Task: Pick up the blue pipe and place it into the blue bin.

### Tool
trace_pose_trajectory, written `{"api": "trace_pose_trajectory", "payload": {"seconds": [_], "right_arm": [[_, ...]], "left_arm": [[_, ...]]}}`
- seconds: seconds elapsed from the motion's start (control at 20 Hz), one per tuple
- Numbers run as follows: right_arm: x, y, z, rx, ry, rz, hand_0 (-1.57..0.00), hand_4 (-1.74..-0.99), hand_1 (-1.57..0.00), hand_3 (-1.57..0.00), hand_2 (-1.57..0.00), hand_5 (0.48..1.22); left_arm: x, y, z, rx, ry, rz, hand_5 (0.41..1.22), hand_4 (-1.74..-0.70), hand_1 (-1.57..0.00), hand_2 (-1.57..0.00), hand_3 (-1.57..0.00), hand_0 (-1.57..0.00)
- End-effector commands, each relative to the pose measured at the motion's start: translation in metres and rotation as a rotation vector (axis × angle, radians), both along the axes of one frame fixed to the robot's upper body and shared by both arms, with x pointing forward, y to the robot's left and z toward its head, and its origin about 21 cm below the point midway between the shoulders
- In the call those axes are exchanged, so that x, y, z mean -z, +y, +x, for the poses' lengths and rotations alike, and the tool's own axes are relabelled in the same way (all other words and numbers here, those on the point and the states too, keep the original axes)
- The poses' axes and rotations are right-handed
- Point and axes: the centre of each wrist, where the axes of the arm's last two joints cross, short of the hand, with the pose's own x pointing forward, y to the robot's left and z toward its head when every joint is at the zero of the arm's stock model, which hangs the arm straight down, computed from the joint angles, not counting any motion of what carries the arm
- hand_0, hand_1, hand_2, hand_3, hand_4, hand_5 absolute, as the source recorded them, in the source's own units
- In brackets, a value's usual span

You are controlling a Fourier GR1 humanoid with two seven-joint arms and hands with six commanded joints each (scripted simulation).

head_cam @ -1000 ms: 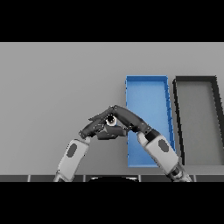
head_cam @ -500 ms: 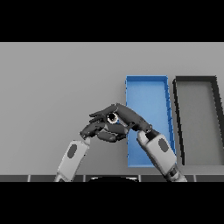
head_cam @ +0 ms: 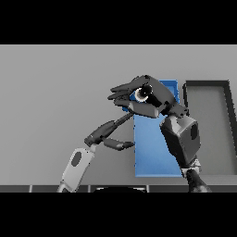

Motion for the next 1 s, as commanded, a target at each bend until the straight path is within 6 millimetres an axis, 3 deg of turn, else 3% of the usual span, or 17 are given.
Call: {"api": "trace_pose_trajectory", "payload": {"seconds": [0.0, 0.2, 0.4, 0.65, 0.95], "right_arm": [[-0.012, -0.008, 0.004, 0.070, -0.023, 0.032, -1.57, -1.741, -1.57, -1.57, -1.57, 1.221], [-0.033, -0.042, 0.026, 0.292, -0.007, 0.037, -1.57, -1.741, -1.57, -1.57, -1.57, 1.221], [-0.020, -0.088, 0.047, 0.473, 0.068, -0.014, -1.57, -1.741, -1.57, -1.57, -1.57, 1.221], [0.030, -0.125, 0.048, 0.591, 0.220, -0.015, -1.57, -1.741, -1.57, -1.57, -1.57, 1.221], [0.105, -0.145, 0.018, 0.684, 0.416, -0.083, -1.57, -1.741, -1.57, -1.57, -1.57, 1.221]], "left_arm": [[0.000, 0.000, 0.000, -0.004, 0.007, -0.003, 0.433, -0.90, 0.00, 0.00, 0.00, 0.00], [0.003, 0.006, -0.001, -0.005, 0.005, 0.018, 0.425, -0.89, 0.00, 0.00, 0.00, 0.00], [0.001, 0.007, 0.000, -0.006, -0.017, 0.009, 0.411, -0.88, 0.00, 0.00, 0.00, 0.00], [0.004, 0.007, -0.002, -0.007, -0.014, 0.025, 0.419, -0.87, 0.00, 0.00, 0.00, 0.00], [0.003, 0.007, -0.008, -0.004, -0.005, 0.002, 0.423, -0.88, 0.00, 0.00, 0.00, 0.00]]}}
